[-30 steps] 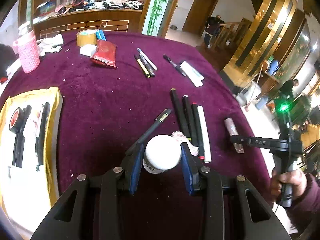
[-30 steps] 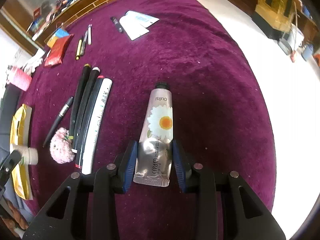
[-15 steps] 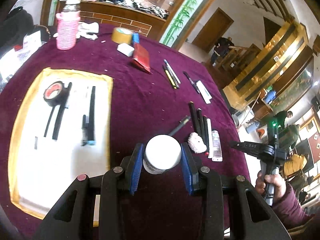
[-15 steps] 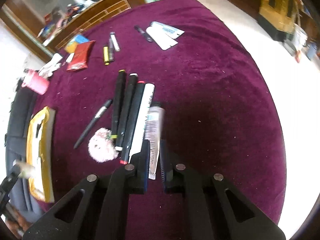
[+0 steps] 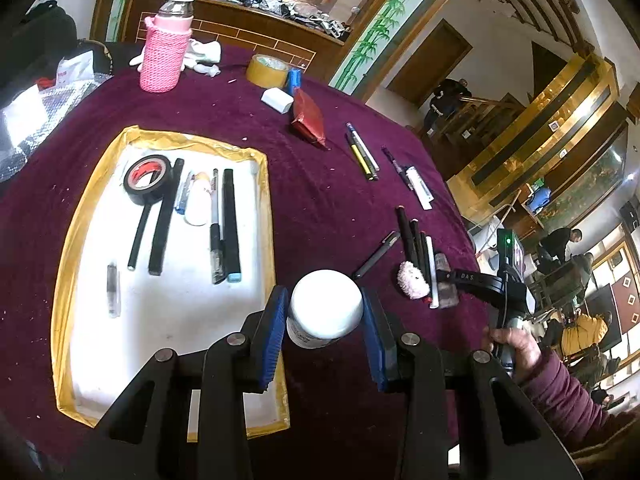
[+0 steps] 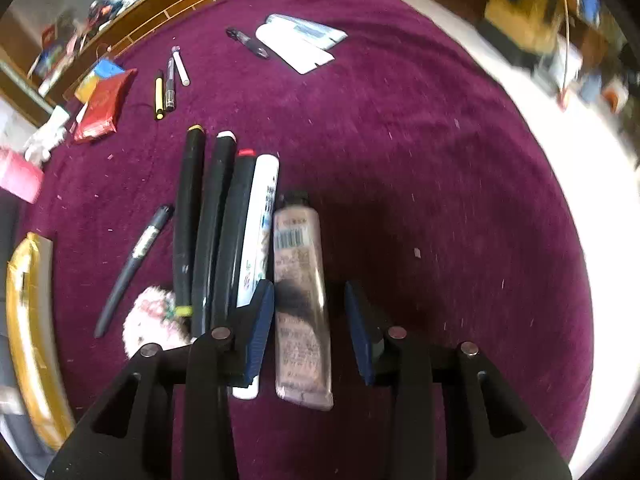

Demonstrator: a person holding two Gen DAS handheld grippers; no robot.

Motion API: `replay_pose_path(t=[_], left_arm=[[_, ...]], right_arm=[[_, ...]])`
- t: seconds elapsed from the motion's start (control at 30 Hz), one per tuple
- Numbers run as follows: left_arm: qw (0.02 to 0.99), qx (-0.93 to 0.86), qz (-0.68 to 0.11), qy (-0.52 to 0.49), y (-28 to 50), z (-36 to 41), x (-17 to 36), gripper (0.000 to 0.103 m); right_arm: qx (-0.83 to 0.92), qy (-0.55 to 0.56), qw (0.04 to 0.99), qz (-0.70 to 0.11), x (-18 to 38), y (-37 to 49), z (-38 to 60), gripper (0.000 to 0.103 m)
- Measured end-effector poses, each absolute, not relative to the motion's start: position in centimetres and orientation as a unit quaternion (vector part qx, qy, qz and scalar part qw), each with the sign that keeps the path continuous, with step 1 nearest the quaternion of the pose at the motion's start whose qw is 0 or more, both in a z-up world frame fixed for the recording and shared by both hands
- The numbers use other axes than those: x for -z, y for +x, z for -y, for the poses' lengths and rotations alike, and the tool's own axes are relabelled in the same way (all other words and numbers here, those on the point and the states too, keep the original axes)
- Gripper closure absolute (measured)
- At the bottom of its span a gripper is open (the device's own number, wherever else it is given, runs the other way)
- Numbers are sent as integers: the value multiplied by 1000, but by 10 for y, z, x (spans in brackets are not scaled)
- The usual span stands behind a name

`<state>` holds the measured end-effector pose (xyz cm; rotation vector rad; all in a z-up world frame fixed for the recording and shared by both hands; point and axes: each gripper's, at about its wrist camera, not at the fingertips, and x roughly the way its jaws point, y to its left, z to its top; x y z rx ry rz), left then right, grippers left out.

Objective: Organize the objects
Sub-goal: 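Carry the white bottle and cream tube over the tray with both tools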

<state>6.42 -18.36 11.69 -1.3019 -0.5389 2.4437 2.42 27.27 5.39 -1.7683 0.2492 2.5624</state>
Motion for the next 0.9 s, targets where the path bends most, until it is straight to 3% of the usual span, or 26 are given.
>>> replay_pose_path(t=[0.07, 0.1, 0.13, 0.33, 0.43, 0.6, 0.9], left_arm=[[159, -853, 191, -458, 64, 186, -115, 72], [158, -853, 193, -459, 64, 187, -114, 72], [157, -853, 194, -459, 64, 189, -114, 72], [156, -851, 201, -460, 64, 199, -114, 72], [152, -849, 210, -461, 66, 208, -115, 72], [133, -845, 227, -466, 72, 232, -112, 72], [139, -848, 235, -454, 80, 246, -116, 72]], right_arm=[[-823, -566, 13, -58, -54, 22, -267, 69], [-823, -565, 10, -56, -54, 22, -266, 76], [-822, -566, 0, -65, -55, 22, -268, 81], [-811, -563, -23, -157, -62, 40, -290, 83], [-811, -551, -39, -193, -76, 49, -293, 90], [-820, -537, -75, -184, -99, 55, -269, 91], [-820, -544, -46, -171, -90, 56, -270, 91]])
